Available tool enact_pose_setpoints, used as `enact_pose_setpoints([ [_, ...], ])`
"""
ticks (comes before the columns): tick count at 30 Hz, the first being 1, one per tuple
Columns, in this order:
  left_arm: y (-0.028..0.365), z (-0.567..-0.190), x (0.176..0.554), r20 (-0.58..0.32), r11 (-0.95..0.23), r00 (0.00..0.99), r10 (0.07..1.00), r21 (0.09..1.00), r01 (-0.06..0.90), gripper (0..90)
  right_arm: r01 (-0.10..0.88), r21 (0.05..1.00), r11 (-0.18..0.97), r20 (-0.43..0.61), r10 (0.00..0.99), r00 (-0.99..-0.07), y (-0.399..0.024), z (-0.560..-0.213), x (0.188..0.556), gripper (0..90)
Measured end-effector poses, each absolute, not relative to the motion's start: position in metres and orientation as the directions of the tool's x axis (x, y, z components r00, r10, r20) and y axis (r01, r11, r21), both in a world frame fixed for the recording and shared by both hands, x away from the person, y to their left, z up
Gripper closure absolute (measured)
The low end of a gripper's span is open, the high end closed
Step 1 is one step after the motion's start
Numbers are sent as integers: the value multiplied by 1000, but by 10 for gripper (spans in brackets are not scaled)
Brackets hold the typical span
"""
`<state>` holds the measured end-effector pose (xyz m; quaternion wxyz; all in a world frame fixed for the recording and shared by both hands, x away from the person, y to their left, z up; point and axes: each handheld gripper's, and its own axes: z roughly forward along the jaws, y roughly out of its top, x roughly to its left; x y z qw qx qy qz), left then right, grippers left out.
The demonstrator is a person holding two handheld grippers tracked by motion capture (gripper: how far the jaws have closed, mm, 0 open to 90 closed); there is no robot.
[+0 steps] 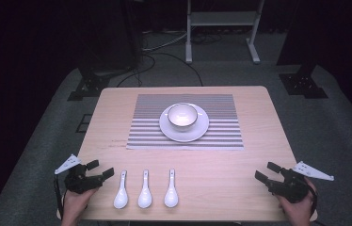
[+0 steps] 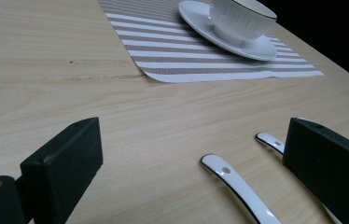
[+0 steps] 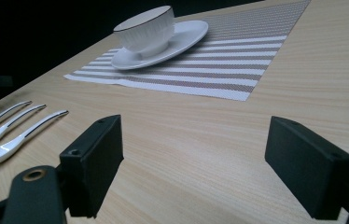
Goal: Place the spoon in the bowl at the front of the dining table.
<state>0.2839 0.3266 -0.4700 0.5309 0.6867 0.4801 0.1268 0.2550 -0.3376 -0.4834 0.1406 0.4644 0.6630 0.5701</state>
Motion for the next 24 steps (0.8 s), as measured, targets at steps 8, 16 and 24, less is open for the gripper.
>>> enact_pose_setpoints([
  [8,327,-455,294,-372,19,529,763,831,557,37,463,882,-89,353,776,-523,-341,-485,255,183],
  [16,329,-438,297,-395,7,537,745,810,586,41,467,880,-83,348,780,-519,-340,-483,250,183],
  [24,329,-437,303,-461,-12,560,688,765,644,41,458,885,-88,343,787,-512,-342,-481,245,183],
])
